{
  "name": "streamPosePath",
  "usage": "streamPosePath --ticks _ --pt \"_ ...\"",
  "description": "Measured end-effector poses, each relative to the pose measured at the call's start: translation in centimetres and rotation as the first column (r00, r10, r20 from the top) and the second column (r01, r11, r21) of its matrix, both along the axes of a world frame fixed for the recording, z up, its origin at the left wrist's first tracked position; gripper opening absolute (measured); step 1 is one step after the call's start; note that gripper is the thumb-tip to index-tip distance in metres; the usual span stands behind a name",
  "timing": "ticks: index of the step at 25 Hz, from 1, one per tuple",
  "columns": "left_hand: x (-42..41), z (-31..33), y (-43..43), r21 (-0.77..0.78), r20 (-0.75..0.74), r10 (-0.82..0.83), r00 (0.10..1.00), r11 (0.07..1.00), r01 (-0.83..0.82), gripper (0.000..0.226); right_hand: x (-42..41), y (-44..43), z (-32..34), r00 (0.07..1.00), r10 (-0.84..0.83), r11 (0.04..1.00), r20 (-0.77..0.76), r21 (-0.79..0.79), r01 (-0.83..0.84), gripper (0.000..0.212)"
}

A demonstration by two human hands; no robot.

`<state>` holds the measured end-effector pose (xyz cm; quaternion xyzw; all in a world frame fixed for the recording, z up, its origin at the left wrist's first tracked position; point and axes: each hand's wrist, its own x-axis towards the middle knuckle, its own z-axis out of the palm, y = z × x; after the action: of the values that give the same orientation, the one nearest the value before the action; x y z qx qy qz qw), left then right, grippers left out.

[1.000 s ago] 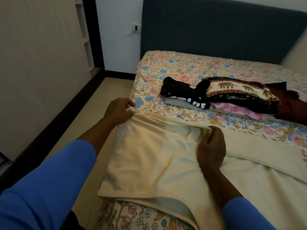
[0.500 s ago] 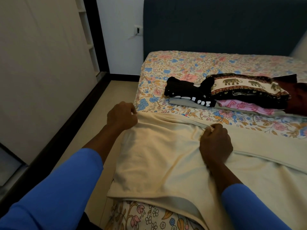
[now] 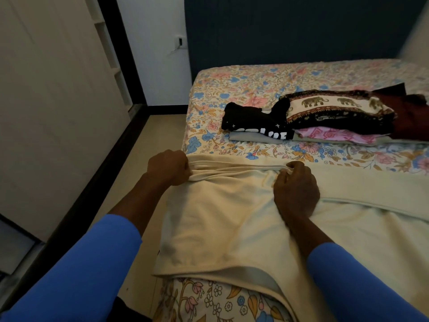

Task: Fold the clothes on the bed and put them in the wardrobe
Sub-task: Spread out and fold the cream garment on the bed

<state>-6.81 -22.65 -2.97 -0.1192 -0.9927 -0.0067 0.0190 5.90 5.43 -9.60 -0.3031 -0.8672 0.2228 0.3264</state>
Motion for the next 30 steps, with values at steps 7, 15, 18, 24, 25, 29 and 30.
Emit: streamPosePath --ticks 7,15,18,24,25,29,30 --pt "-0.6 0.0 -0.2 0.364 0.101 -0.124 0.987 0.928 0.079 0.037 0.1 0.1 -0.1 0.992 0.016 0.996 -0.129 -0.083 -0.027 0.020" --pt "-1.8 0.1 0.0 0.254 0.189 -0.096 0.977 0.966 0.045 0.015 0.1 0.1 0.0 0.988 0.020 0.998 -0.153 -0.058 -0.030 0.017" --pt "-1.9 0.4 -0.6 0.284 0.207 -0.062 0.976 0.959 0.001 0.025 0.2 0.0 0.0 0.989 0.010 0.998 -0.146 -0.052 -0.018 0.016" --pt "-1.1 0.5 -0.9 0.337 0.034 0.016 0.999 0.941 -0.026 0.023 0.3 -0.2 0.1 0.989 0.018 0.997 -0.147 -0.072 -0.029 0.020" --pt "-1.0 0.9 -0.7 0.348 -0.058 0.043 0.997 0.937 -0.020 0.023 0.3 -0.1 0.2 0.987 0.018 0.995 -0.162 -0.097 -0.035 0.022" --pt "-1.8 3.6 0.4 0.409 -0.406 0.146 0.902 0.912 0.037 0.018 -0.4 0.8 1.9 0.970 0.051 0.994 -0.237 -0.079 -0.072 0.023" --pt "-2.2 4.2 0.9 0.429 -0.413 0.157 0.897 0.902 0.039 0.018 -0.9 1.1 2.9 0.970 0.047 0.998 -0.237 -0.035 -0.057 0.022"
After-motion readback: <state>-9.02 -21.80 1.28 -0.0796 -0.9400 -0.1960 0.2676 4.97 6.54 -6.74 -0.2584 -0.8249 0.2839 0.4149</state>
